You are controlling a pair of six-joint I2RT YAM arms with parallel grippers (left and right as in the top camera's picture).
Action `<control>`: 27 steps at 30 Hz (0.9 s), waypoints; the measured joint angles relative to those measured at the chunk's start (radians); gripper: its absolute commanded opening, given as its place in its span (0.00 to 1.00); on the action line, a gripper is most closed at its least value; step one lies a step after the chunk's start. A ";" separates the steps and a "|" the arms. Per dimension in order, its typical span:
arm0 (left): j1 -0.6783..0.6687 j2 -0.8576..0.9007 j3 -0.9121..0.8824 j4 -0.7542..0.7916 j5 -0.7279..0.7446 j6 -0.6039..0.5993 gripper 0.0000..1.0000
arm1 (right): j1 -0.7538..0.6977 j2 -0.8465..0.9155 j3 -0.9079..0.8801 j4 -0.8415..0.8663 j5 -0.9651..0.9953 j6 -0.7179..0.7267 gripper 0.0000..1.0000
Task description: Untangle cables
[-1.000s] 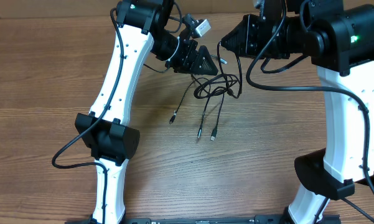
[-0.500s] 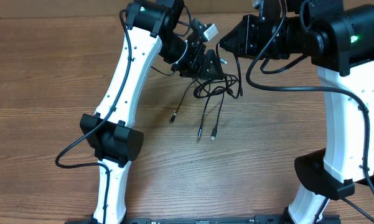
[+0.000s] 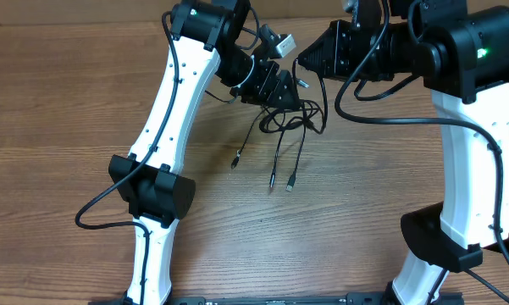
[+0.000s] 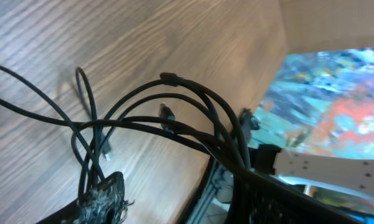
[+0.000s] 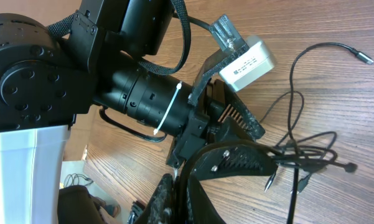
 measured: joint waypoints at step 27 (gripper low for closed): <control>-0.007 0.000 0.000 0.000 -0.041 0.060 0.61 | 0.000 0.000 0.000 0.000 -0.011 0.000 0.03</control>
